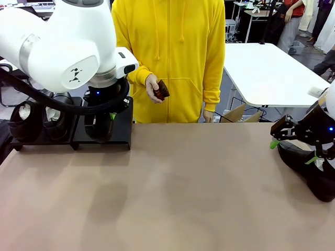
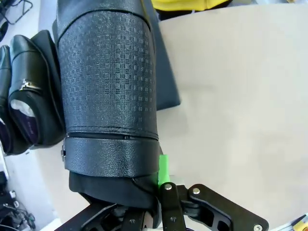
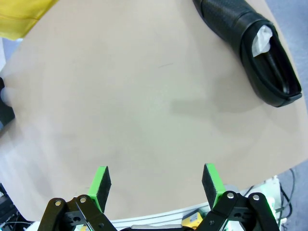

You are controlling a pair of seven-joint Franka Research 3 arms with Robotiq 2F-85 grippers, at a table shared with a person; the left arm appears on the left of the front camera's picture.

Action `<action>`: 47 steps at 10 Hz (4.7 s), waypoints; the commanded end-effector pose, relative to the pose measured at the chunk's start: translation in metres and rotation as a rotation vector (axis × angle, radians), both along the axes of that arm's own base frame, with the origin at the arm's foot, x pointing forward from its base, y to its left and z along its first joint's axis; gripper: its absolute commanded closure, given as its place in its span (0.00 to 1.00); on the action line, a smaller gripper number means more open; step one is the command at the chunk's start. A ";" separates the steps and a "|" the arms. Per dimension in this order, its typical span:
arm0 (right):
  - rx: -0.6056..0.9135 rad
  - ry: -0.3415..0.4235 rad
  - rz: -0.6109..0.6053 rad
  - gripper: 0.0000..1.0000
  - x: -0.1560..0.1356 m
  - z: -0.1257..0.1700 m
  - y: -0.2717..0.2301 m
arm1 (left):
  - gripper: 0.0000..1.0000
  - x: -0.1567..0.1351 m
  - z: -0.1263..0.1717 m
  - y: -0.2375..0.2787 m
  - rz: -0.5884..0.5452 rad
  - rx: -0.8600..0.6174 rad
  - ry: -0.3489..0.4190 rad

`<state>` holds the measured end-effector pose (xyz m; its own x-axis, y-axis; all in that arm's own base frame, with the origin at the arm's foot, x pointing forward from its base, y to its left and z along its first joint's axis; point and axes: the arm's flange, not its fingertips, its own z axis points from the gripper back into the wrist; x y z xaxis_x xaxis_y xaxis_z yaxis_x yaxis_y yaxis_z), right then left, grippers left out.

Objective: Organize the shoes by placing them on the stand.
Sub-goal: Place the Shoe from the middle of the table onto the Shoes Stand, then pick up one Shoe and place it in the middle of the table.

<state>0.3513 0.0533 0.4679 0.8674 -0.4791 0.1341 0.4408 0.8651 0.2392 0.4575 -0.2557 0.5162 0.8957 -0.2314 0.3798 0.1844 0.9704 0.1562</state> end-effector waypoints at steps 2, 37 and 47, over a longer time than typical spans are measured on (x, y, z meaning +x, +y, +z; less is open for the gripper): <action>-0.001 -0.009 0.019 0.00 0.001 0.000 0.000 | 1.00 0.016 -0.008 0.004 0.008 0.133 -0.020; -0.001 -0.009 0.019 0.00 0.001 0.000 0.000 | 0.00 0.129 -0.092 0.065 0.230 0.161 -0.052; -0.001 -0.009 0.019 0.00 0.001 0.000 0.000 | 0.00 0.018 -0.024 0.026 -0.001 -0.014 0.347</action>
<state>0.3513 0.0534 0.4679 0.8676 -0.4789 0.1343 0.4405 0.8653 0.2393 0.4739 -0.2429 0.4917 0.9735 -0.1869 0.1316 0.1776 0.9809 0.0794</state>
